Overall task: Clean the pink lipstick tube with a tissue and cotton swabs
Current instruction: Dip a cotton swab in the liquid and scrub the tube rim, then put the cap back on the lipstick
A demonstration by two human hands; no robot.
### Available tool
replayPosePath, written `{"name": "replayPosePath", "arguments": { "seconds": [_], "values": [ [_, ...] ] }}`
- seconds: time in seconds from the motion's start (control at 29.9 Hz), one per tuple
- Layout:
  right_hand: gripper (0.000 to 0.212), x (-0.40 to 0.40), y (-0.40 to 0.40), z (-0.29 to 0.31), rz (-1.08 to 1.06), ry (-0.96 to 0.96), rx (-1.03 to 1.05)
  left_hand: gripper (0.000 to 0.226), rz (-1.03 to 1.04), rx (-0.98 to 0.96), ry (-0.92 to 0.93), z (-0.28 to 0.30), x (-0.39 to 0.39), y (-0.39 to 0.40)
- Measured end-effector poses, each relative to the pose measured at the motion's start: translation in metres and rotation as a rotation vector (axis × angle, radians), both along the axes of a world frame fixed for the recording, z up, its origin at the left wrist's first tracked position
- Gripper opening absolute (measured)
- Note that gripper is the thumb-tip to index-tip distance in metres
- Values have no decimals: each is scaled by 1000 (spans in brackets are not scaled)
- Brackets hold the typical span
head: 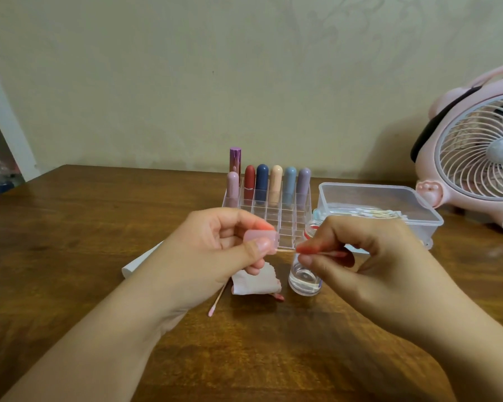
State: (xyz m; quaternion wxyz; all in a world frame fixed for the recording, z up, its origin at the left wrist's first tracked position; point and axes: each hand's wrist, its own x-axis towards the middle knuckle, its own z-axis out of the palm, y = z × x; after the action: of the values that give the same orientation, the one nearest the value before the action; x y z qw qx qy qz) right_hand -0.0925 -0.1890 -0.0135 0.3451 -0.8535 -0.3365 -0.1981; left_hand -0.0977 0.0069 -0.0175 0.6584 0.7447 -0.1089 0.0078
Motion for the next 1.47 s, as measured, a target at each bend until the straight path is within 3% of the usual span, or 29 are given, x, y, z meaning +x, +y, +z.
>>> {"name": "replayPosePath", "arguments": {
  "seconds": [0.13, 0.23, 0.33, 0.44, 0.57, 0.77, 0.9, 1.0, 1.14, 1.21, 1.34, 1.47],
  "values": [
    [10, 1, 1, -1, -87, -68, 35, 13, -46, 66, 5, -1, -1, -1],
    [8, 1, 2, -2, -106, 47, 29, 22, -25, 6, -14, 1, -1, 0],
    [9, 1, 5, -3, -90, 131, 14, 12, 59, 86, -5, 0, 3, 4],
    [10, 3, 7, -4, -131, 191, 3, 7, 145, 249, 41, 3, 5, 12],
    [9, -1, 15, -8, -129, 285, -178, 9, 216, 767, 65, 7, 1, 26],
    [7, -12, 39, -28, -138, 341, -267, 11, 271, 1033, 203, 3, 8, 29],
    [4, -12, 45, -38, -172, 318, -328, 14, 259, 1095, 196, -3, 12, 27],
    [8, -12, 49, -41, -152, 264, -381, 3, 269, 1074, 174, -6, 13, 27],
    [18, -14, 57, -47, -141, 176, -453, 13, 285, 1053, 208, -11, 15, 29],
    [22, -13, 59, -49, -164, 140, -484, 3, 290, 1041, 228, -11, 17, 29],
    [24, -13, 63, -47, -188, 95, -508, 28, 273, 1061, 207, -12, 20, 28],
    [25, -9, 75, -27, -234, 84, -355, 39, 281, 1023, 183, -11, 21, 28]
  ]
}}
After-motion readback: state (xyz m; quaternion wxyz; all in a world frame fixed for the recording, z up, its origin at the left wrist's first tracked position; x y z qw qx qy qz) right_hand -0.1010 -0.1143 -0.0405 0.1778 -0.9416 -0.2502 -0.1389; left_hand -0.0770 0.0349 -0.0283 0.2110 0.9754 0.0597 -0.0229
